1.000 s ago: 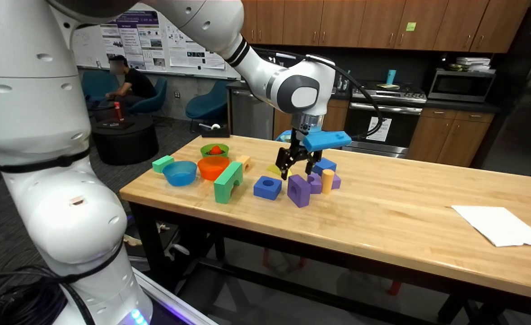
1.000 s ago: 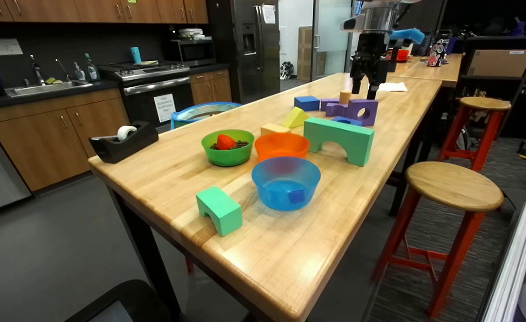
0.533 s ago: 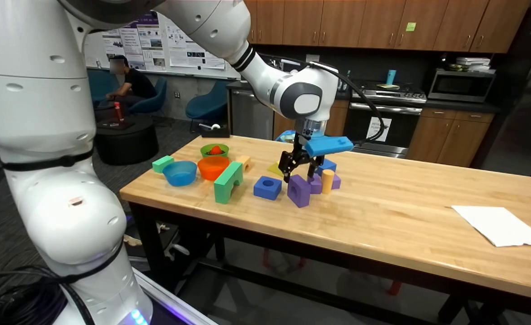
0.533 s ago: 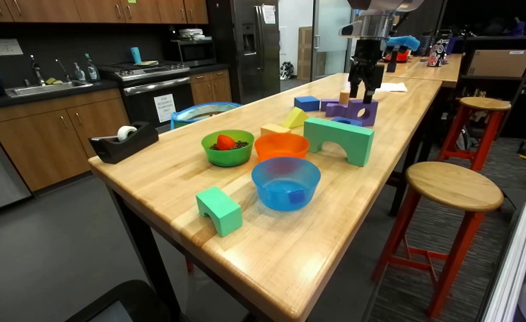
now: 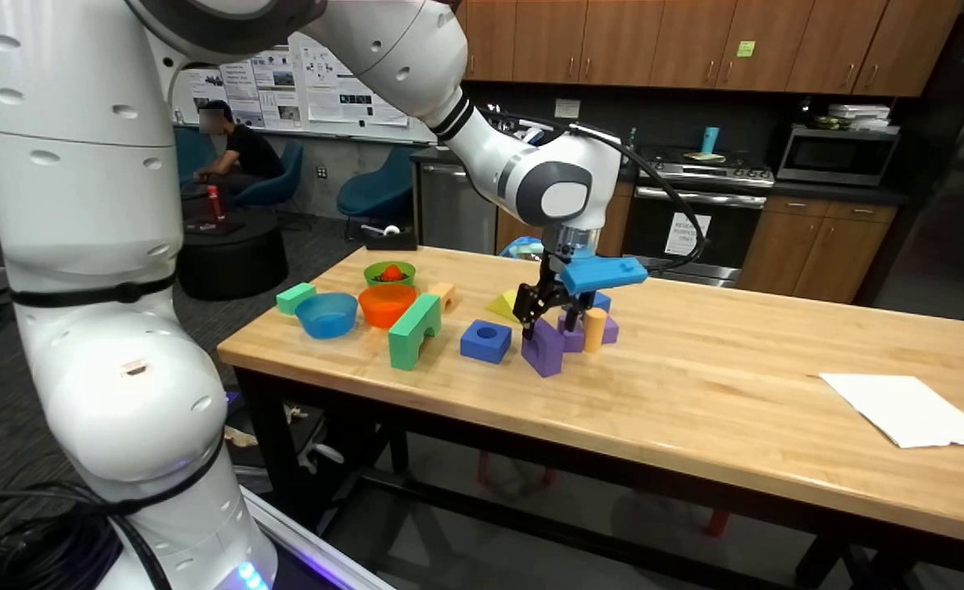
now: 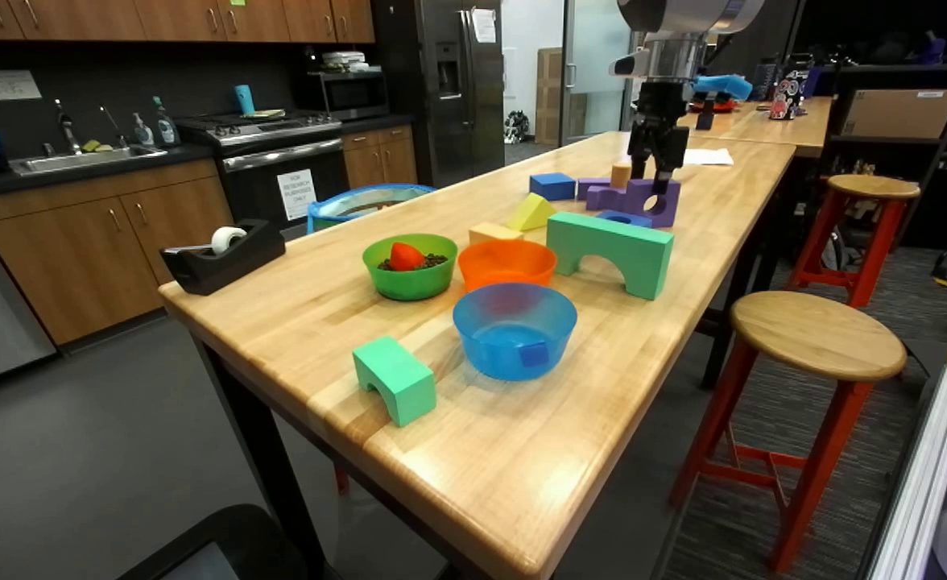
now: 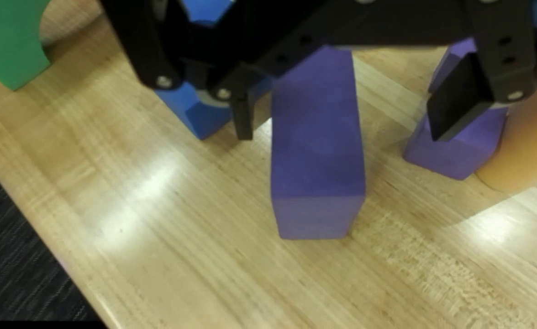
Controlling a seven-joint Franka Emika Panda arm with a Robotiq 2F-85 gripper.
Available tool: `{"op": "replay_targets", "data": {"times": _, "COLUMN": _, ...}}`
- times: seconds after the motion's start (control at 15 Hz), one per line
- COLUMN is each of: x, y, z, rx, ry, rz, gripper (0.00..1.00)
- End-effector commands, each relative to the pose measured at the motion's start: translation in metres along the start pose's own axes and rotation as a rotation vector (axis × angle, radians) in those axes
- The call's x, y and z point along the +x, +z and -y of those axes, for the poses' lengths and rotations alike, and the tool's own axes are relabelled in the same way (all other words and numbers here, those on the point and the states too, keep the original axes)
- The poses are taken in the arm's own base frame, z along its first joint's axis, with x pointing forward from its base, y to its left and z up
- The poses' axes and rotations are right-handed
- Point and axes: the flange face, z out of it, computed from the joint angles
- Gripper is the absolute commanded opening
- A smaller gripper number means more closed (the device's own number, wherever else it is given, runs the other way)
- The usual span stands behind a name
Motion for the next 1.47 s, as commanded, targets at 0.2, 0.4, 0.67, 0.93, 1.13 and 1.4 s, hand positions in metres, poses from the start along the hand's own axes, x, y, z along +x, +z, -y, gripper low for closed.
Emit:
{"op": "replay_targets", "data": {"times": 0.2, "x": -0.002, "y": -0.001, "z": -0.009, "rx": -0.014, "ry": 0.006, "rz": -0.014, "gripper": 0.49}}
{"op": "replay_targets", "data": {"times": 0.4, "x": -0.001, "y": -0.002, "z": -0.009, "rx": -0.015, "ry": 0.005, "rz": -0.012, "gripper": 0.25}}
{"op": "replay_targets", "data": {"times": 0.67, "x": 0.000, "y": -0.003, "z": -0.008, "rx": -0.015, "ry": 0.005, "rz": -0.011, "gripper": 0.16}}
{"op": "replay_targets", "data": {"times": 0.93, "x": 0.001, "y": -0.010, "z": -0.004, "rx": -0.023, "ry": 0.011, "rz": -0.012, "gripper": 0.16}}
{"op": "replay_targets", "data": {"times": 1.13, "x": 0.002, "y": -0.021, "z": 0.003, "rx": -0.052, "ry": 0.017, "rz": -0.017, "gripper": 0.16}}
{"op": "replay_targets", "data": {"times": 1.4, "x": 0.005, "y": -0.044, "z": 0.014, "rx": -0.092, "ry": 0.042, "rz": -0.033, "gripper": 0.16}}
